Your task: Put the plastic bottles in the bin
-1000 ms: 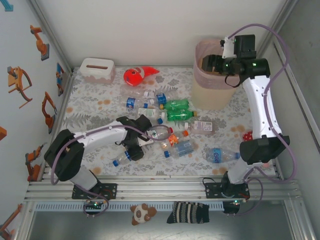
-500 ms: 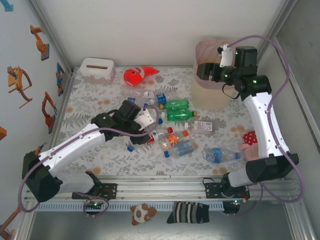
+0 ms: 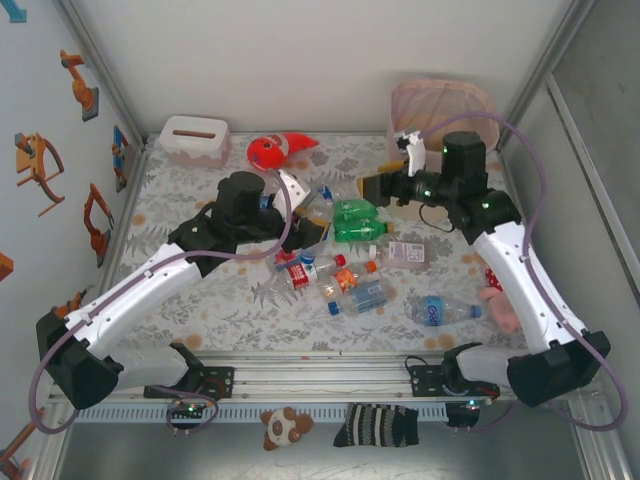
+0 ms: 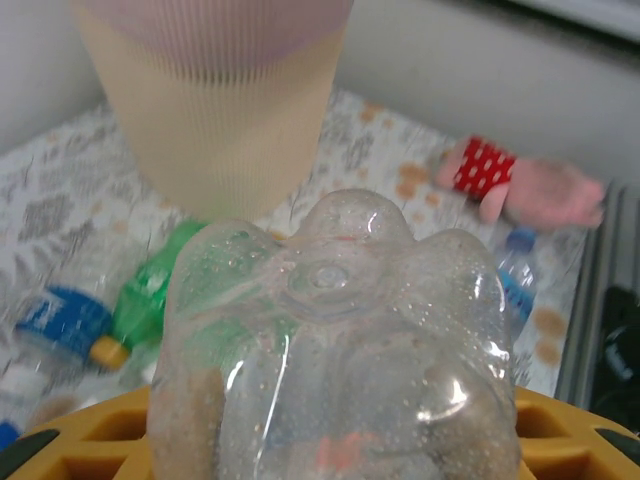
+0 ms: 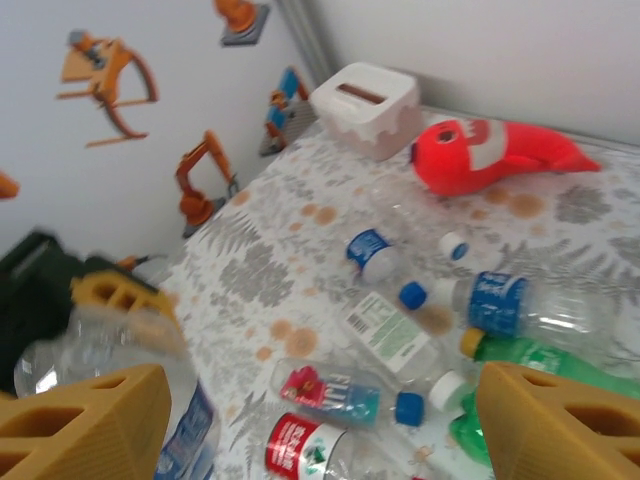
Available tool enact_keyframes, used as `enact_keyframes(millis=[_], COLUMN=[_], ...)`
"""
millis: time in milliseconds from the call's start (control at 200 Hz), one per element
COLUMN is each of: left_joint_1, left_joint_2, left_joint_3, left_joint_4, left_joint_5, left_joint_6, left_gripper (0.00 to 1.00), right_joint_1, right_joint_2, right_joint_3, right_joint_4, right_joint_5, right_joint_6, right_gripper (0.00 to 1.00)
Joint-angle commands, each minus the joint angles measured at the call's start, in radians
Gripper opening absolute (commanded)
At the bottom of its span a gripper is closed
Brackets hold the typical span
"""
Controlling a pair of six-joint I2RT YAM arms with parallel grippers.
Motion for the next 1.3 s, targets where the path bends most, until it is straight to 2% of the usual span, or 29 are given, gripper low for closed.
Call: enact_keyframes(millis=[0,190,325,621,766,956,1152,1297], left_joint_1=[0.009,0.015,0.019,0.026,0.025,0.025,0.026,0.025], left_joint_2=[-0.024,-0.04,-0.063,-0.093,-0.091,-0.083,-0.075,-0.073], left_joint_3=[0.023,0.018,0.02,0.029,0.03,0.044,0.056,0.074], left_joint_4=[0.146,0.255,0.307,0.395,0.431,0.454,0.455,0.408], left_joint_5=[0.113,0.204,0.257,0.385,0.433,0.465,0.5,0.513], left_joint_6=[-0.087,-0.144,-0.166,-0.198,-0.217,-0.223,-0.216,-0.184], left_gripper=[0.47,0.48,0.48,0.48,0.48,0.48,0.48,0.49], right_joint_1=[0.042,0.076,0.084,0.127,0.175,0.233,0.283,0.291], right_joint_2=[-0.048,-0.097,-0.136,-0.211,-0.19,-0.134,-0.102,-0.081], right_joint_3=[-0.046,-0.082,-0.091,-0.121,-0.1,-0.073,-0.06,-0.043], right_joint_4=[0.075,0.096,0.11,0.201,0.201,0.185,0.196,0.188], right_joint_5=[-0.055,-0.044,-0.082,-0.252,-0.272,-0.309,-0.276,-0.278], right_joint_6=[-0.07,-0.073,-0.066,-0.103,-0.129,-0.168,-0.191,-0.198], right_gripper=[0.79,0.79,0.79,0.84,0.88,0.88,0.83,0.73])
